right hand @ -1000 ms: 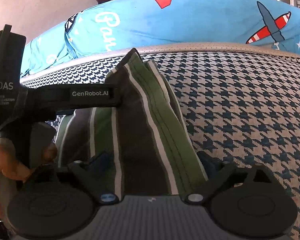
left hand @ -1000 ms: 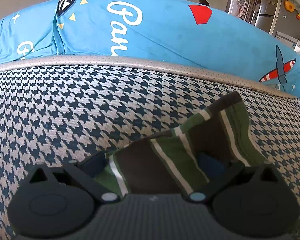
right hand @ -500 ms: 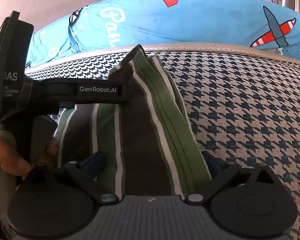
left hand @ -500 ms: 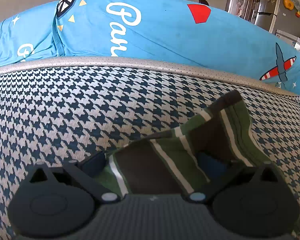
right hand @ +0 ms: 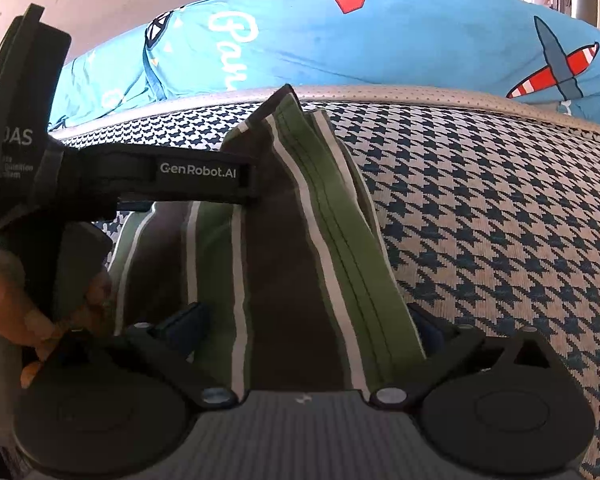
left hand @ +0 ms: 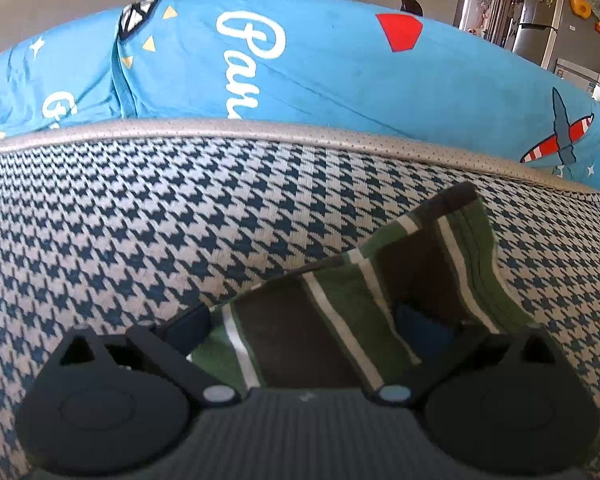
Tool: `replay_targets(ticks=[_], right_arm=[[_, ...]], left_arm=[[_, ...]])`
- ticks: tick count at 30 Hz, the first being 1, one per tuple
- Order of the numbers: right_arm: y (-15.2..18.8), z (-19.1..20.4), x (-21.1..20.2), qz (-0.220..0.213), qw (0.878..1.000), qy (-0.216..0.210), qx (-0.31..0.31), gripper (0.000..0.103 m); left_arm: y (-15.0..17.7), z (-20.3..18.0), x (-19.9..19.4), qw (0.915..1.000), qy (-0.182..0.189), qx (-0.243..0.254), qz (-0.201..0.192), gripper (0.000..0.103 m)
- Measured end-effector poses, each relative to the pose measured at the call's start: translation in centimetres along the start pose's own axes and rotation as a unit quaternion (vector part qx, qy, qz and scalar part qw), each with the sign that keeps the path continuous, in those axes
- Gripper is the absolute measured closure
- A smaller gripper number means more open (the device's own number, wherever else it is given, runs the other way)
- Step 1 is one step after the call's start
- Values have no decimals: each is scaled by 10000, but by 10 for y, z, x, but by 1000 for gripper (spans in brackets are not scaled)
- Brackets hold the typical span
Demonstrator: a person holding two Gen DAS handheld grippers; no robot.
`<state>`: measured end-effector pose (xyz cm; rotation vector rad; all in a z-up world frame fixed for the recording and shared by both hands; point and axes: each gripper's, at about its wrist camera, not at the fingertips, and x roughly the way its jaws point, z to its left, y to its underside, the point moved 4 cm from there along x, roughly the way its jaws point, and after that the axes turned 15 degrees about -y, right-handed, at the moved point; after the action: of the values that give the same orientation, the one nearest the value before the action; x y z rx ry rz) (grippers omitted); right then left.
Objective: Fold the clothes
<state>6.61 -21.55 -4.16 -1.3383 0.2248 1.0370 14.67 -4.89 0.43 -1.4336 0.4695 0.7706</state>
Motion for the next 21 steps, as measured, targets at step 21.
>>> replay_targets(ticks=[21], right_arm=[[-18, -46, -47, -626, 9950, 50, 773, 2]], left_arm=[[-8, 44, -25, 9994, -134, -322, 88, 0]])
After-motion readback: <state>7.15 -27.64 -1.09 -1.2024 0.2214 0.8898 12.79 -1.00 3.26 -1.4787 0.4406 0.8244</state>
